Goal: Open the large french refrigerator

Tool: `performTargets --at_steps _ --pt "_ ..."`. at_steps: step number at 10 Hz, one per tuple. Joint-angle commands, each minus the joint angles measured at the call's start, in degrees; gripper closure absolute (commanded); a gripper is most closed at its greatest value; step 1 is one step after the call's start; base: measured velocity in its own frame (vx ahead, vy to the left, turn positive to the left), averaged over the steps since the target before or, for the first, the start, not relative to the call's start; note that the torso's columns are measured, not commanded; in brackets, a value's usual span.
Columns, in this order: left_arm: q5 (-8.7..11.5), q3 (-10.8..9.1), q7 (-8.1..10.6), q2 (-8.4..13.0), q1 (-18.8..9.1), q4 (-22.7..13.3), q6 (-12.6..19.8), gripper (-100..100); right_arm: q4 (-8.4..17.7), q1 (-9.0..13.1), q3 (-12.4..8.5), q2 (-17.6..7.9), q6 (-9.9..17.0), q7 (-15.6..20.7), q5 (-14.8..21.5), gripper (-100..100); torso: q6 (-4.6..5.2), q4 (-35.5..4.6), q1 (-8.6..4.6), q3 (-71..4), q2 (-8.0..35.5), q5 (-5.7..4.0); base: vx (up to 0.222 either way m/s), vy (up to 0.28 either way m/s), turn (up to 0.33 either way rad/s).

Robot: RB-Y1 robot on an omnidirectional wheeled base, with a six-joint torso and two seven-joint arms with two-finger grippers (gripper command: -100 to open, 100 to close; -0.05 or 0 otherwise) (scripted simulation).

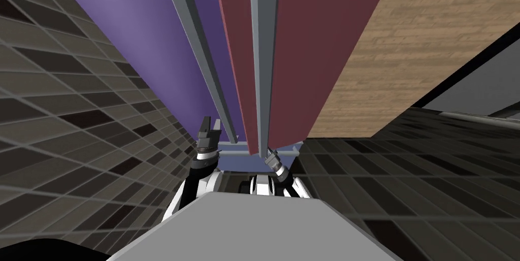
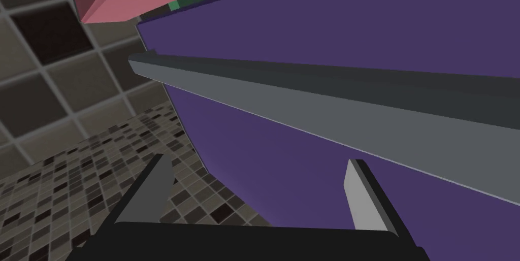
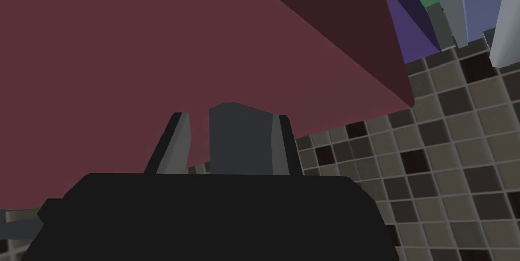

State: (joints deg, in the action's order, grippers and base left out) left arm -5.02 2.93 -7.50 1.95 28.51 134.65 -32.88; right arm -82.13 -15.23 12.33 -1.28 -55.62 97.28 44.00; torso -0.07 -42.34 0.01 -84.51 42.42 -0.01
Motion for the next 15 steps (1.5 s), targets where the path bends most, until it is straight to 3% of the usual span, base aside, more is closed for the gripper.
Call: performTargets --at_steps 1,3,4,5,6,10,12,15 --pt "0.0 0.0 0.0 0.0 0.0 0.0 0.0 0 -2.0 -1.7 3.7 -0.9 -0.8 -1.7 1.5 100 0.04 0.0 0.06 0.0 0.0 0.01 -0.02 -0.124 -0.053" --pt "0.0 0.0 0.0 0.0 0.0 0.0 0.0 0 -3.0 -2.7 5.6 -1.4 -1.1 -2.7 2.4 100 -0.04 0.0 0.08 0.0 0.1 0.01 -0.02 -0.141 -0.043" --pt "0.0 0.0 0.0 0.0 0.0 0.0 0.0 0 -4.0 -3.6 7.6 -1.9 -1.4 -3.6 3.3 100 -0.05 -0.1 0.28 0.0 0.1 0.04 0.001 -0.113 -0.051" --pt "0.0 0.0 0.0 0.0 0.0 0.0 0.0 0 -3.8 -3.4 6.4 -1.9 -0.4 -3.2 3.0 100 -0.12 -0.1 0.35 0.0 0.1 0.05 -0.003 -0.061 -0.004" --pt "0.0 0.01 0.0 0.0 0.0 0.0 0.0 0 -4.1 -3.3 8.1 -3.1 -1.9 -4.5 3.7 100 -0.01 -0.1 0.39 0.0 0.0 0.08 -0.033 -0.139 0.146" --pt "0.0 0.0 0.0 0.0 0.0 0.0 0.0 0 -4.5 -2.8 10.2 -4.8 -4.0 -6.2 4.4 100 0.15 -0.2 -0.31 0.1 0.1 -0.01 -0.044 -0.189 0.124" --pt "0.0 0.0 0.0 0.0 0.0 0.0 0.0 0 -4.8 -2.5 11.6 -6.0 -5.4 -7.3 4.8 100 0.01 -0.2 -0.06 0.1 0.0 0.03 -0.057 -0.206 0.149" --pt "0.2 -0.52 0.03 -0.1 0.5 0.5 -0.7 0 -5.1 -2.2 13.0 -7.1 -6.8 -8.4 5.3 100 0.58 0.0 -0.5 -0.2 0.1 -0.3 -0.06 -0.179 0.131"
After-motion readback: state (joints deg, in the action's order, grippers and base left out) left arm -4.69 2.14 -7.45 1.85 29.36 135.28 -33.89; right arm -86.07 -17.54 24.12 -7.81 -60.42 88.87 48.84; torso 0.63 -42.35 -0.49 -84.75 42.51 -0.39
